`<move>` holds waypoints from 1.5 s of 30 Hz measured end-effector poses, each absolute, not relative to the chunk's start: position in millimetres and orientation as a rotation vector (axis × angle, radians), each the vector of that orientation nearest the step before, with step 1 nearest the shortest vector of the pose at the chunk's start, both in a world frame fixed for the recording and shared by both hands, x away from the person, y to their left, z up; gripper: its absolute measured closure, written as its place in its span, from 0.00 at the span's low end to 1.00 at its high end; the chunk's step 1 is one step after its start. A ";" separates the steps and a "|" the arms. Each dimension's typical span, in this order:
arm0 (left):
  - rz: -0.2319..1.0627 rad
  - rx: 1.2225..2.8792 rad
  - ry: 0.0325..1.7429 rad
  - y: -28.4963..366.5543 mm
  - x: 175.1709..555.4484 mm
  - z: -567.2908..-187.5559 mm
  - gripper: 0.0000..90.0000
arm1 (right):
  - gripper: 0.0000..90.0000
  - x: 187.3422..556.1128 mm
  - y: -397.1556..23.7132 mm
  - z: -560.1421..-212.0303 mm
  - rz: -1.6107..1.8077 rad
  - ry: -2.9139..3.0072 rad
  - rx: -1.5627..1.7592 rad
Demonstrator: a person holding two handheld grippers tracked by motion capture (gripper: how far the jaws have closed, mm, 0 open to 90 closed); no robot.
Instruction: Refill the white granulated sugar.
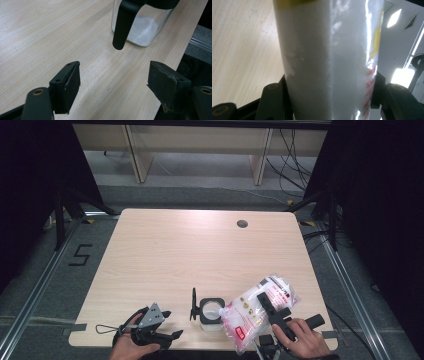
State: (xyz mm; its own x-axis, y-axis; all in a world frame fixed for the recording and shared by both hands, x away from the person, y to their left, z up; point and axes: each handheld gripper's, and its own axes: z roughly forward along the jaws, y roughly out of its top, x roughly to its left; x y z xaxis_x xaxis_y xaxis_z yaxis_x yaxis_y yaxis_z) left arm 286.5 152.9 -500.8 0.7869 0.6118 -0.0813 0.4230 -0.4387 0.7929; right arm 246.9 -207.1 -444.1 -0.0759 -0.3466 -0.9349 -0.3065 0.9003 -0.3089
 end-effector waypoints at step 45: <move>0.272 2.096 0.767 152.8 286.6 -501.0 0.29 | 0.50 247.6 -209.7 -442.6 -0.004 1.680 -0.489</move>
